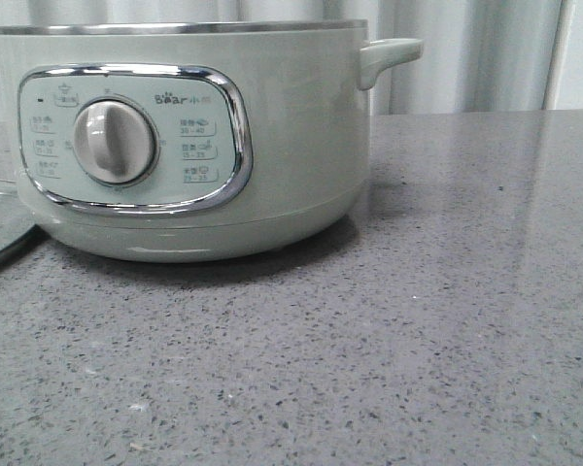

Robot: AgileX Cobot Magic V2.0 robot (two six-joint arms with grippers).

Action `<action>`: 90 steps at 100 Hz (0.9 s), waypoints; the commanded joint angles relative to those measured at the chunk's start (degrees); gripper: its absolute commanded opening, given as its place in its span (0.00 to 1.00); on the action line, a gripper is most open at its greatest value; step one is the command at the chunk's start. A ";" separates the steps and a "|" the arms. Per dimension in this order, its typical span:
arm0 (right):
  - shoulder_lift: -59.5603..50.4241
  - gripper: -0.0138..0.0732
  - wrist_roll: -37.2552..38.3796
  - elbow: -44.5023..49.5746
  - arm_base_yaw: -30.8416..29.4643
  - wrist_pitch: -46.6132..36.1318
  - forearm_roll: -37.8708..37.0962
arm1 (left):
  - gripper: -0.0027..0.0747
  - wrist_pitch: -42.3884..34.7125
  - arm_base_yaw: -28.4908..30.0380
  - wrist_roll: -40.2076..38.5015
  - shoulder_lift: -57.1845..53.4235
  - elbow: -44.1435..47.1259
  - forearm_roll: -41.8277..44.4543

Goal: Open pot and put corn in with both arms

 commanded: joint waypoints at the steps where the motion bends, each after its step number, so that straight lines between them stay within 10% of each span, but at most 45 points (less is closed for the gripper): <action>1: 0.53 0.10 -0.69 -1.52 -0.13 -4.65 -0.32 | 0.01 -4.70 1.22 -0.52 -1.93 0.41 -0.70; 45: 0.53 0.10 -0.69 -1.52 -0.13 -4.65 -0.32 | 0.01 13.06 5.59 -0.52 -1.93 0.38 -2.06; 90: 0.53 0.10 -0.69 -1.52 -0.13 -4.65 -0.32 | 0.01 13.06 5.59 -0.52 -1.93 0.38 -2.06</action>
